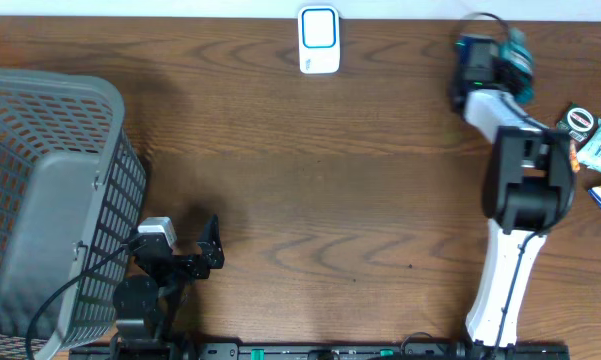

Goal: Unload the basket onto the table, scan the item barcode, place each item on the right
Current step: 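Carry the bottle to the right table edge and release it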

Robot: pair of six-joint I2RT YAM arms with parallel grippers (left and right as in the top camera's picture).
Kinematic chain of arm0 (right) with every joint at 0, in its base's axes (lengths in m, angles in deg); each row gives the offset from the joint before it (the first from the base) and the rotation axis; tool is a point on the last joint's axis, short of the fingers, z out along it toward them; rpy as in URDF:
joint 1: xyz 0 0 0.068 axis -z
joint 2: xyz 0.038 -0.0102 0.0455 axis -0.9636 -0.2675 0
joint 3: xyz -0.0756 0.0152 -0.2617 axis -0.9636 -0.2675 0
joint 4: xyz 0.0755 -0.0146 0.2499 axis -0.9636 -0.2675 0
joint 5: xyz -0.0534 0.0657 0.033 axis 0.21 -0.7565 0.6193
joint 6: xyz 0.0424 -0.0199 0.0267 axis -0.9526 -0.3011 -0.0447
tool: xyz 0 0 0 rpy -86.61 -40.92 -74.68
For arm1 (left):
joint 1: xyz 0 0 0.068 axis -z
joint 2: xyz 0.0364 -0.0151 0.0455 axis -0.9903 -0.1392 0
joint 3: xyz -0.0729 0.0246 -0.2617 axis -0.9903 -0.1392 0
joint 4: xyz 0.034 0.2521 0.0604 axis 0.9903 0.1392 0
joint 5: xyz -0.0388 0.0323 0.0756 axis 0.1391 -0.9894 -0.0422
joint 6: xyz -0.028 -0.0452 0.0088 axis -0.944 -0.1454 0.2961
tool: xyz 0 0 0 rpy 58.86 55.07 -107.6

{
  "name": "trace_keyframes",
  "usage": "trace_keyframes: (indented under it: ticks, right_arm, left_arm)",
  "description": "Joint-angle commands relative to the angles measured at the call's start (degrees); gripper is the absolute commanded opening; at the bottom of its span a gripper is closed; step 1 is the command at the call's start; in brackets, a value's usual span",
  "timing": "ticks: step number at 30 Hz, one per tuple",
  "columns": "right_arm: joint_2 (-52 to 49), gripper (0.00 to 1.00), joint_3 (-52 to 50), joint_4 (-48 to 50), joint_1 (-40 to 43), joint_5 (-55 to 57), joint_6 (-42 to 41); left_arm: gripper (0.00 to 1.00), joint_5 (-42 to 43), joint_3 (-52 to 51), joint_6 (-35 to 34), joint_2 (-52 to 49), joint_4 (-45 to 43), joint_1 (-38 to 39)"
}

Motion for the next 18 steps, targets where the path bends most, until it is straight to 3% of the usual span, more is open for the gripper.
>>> trace_keyframes:
  ticks: [1,5,6,11,12,18]
  right_arm:
    - [1.33,0.01,0.96,-6.88,3.58,-2.14,-16.52]
    - [1.33,0.01,0.96,-12.63,7.78,-9.4,-21.92]
    - [1.33,0.07,0.98,-13.38,8.31,-11.02,-22.95]
    - [1.68,0.77,1.27,-16.65,8.46,-19.74,-26.8]
    - [1.95,0.99,1.55,-17.4,8.11,-21.77,-27.19]
    - [6.58,0.99,3.61,-21.68,4.81,-28.5,-35.76]
  left_arm:
    - [0.98,0.72,-0.87,0.33,0.15,1.31,-0.31]
    - [0.98,0.72,-0.87,0.33,0.15,1.31,-0.31]
    - [0.98,0.72,-0.87,0.33,0.15,1.31,-0.31]
    - [0.98,0.72,-0.87,0.33,0.15,1.31,-0.31]
    - [0.98,0.72,-0.87,0.33,0.15,1.31,-0.31]
    - [0.98,0.72,-0.87,0.33,0.15,1.31,-0.31]
